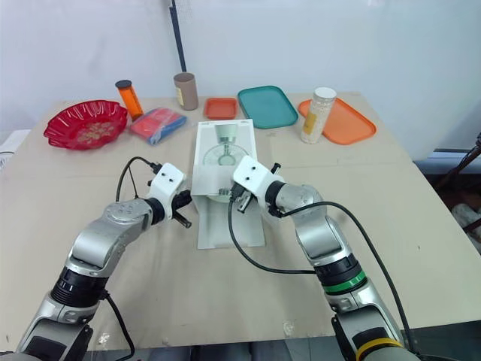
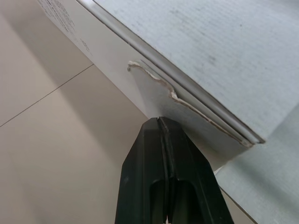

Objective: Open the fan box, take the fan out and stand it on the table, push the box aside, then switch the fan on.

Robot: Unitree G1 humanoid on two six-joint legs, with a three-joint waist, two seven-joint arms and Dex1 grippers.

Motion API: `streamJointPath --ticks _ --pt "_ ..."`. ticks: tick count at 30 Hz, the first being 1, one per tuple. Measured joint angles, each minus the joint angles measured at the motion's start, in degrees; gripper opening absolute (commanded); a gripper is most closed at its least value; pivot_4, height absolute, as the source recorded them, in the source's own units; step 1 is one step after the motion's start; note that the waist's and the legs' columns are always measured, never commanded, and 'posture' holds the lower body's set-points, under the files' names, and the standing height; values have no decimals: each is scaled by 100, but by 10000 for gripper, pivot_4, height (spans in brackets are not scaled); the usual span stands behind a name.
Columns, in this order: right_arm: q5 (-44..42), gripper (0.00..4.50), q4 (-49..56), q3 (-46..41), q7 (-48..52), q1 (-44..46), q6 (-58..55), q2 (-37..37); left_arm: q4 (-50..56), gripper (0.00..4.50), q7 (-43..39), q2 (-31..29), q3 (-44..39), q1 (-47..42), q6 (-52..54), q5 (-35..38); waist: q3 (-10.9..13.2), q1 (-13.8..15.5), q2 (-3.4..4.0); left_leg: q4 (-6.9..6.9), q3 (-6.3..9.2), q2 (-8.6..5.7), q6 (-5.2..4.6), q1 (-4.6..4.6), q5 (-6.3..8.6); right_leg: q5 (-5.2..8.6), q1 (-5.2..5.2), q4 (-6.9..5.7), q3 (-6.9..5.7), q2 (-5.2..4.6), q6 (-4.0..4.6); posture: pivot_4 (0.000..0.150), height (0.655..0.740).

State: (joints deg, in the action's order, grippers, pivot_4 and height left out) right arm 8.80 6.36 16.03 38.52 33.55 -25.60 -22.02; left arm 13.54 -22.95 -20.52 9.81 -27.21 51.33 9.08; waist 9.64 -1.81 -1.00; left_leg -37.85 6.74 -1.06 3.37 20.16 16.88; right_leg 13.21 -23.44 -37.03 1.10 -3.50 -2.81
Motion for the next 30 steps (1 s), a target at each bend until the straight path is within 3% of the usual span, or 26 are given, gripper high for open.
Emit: streamJointPath --ticks 8,13,16,19,20,21,24,25,26,30 --pt "6 285 -44 33 -10 14 29 163 1717 0 119 -164 -1463 453 1450 686 0 -78 0 3 -2 11 -1 -1 1 1 -4 -2 0 9 2 1500 7255" --pt "2 285 -60 20 -19 18 -25 225 2169 0 119 -234 -2260 410 2327 1118 -2 -81 -4 3 -1 11 -2 -6 3 0 0 -2 0 10 2 1500 7255" --pt "-6 285 -72 -7 -22 23 -86 279 2390 0 43 98 -3300 -83 3515 1601 -4 -87 -6 3 -2 11 -1 -6 2 0 0 -2 0 10 3 1500 7255" --pt "-30 285 -97 -11 -28 46 -139 331 2440 0 77 450 -4118 -80 3925 2399 -7 -108 -5 7 -9 15 15 -18 -2 0 2 -3 2 11 4 1500 7255" --pt "-51 285 -108 -16 -27 60 -160 336 2408 0 286 670 -4589 151 4069 3261 -6 -114 -7 7 -10 24 38 -18 -4 -1 1 -4 -1 15 9 1500 7255" --pt "-53 285 -108 -18 -27 64 -167 335 2395 0 385 726 -4695 223 4081 3508 -5 -111 -10 7 -9 26 39 -17 -5 -2 1 -3 -1 16 11 1500 7255" --pt "-56 285 -146 -20 -28 79 -206 344 2119 0 1639 908 -5243 291 4082 5480 -19 -89 -31 3 -6 25 34 -21 -1 -4 6 -4 0 15 11 1500 7255" --pt "-57 285 -146 -19 -28 80 -210 349 2083 0 1811 854 -5255 349 4082 5772 -21 -91 -33 3 -8 26 35 -24 1 -4 7 -4 2 16 12 1500 7255" --pt "-74 285 -149 1 -19 89 -226 374 1850 0 2989 -110 -4744 1272 3426 7738 -24 -119 -41 11 -20 55 62 -47 15 -4 3 -9 16 21 20 1500 7255" --pt "-69 285 -160 -12 -6 90 -255 368 1725 0 4507 -1251 -3766 2143 1815 9860 -30 -49 -49 9 -30 53 53 -60 36 5 12 -14 16 26 29 1500 7255"
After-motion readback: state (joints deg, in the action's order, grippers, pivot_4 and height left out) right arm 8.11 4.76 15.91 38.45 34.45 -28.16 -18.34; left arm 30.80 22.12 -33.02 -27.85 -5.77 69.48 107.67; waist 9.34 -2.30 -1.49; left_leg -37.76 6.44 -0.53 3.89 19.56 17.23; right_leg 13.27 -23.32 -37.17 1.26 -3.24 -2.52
